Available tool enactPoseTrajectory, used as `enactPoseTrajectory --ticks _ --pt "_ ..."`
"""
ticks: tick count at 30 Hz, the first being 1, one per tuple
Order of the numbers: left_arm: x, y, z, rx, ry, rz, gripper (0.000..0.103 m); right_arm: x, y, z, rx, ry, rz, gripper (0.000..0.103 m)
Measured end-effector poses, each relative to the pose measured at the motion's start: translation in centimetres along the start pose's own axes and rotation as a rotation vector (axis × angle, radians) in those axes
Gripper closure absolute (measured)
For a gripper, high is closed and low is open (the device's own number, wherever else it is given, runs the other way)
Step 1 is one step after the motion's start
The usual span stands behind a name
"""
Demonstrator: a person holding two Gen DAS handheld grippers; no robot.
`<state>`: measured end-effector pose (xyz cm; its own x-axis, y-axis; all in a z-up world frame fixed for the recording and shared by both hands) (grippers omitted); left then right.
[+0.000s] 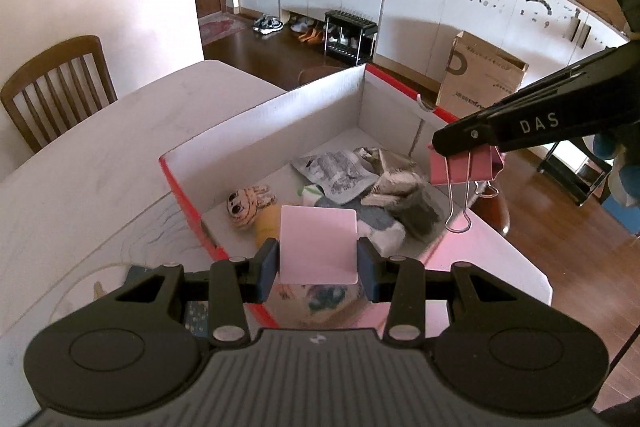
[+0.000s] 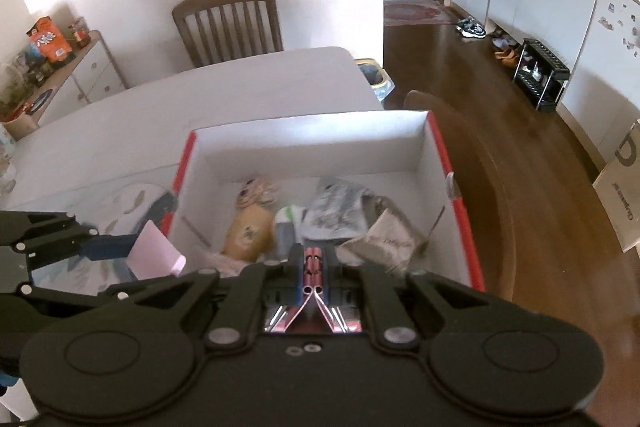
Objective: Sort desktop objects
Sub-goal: 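Lower the clip and sticky note into the box and open both grippers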
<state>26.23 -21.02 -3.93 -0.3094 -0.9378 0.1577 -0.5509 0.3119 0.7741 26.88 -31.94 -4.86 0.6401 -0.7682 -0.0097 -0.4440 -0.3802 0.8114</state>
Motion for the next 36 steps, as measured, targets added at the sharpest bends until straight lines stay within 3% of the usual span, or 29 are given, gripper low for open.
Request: enactPoseTrajectory --ticks 17,30,32,36 --pt "-0.9 -8.3 -1.6 -0.137 0.002 -0.033 0.063 2.5 -7.6 0.1 -0.091 -0.003 -0.017 0.095" --pt "-1.0 -10.2 -1.0 -0.182 -0.001 -0.04 0.062 2.6 -10.2 1.2 -0.132 -0.011 -0.046 0.095" --pt "-1.0 -10.1 -1.1 -0.181 0.008 -0.041 0.062 2.5 -10.2 1.2 -0.133 -0.003 -0.047 0.084" --pt "-1.3 -9.6 -1.2 -0.165 0.012 -0.052 0.057 2.7 -10.1 1.2 -0.133 -0.008 -0.043 0.082"
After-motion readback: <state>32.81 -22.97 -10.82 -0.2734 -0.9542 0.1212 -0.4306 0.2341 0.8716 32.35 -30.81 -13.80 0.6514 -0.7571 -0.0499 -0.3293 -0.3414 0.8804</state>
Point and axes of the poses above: each gripper's, at about its wrist camera, not at the fingertips, and y roughly against the way its jaws point, x to its right, z to its underside, the point moved 5 cm from there along -y, roughly the way its jaws point, and after that the axes turned 12 degrees about y, right-handed, at the moved point
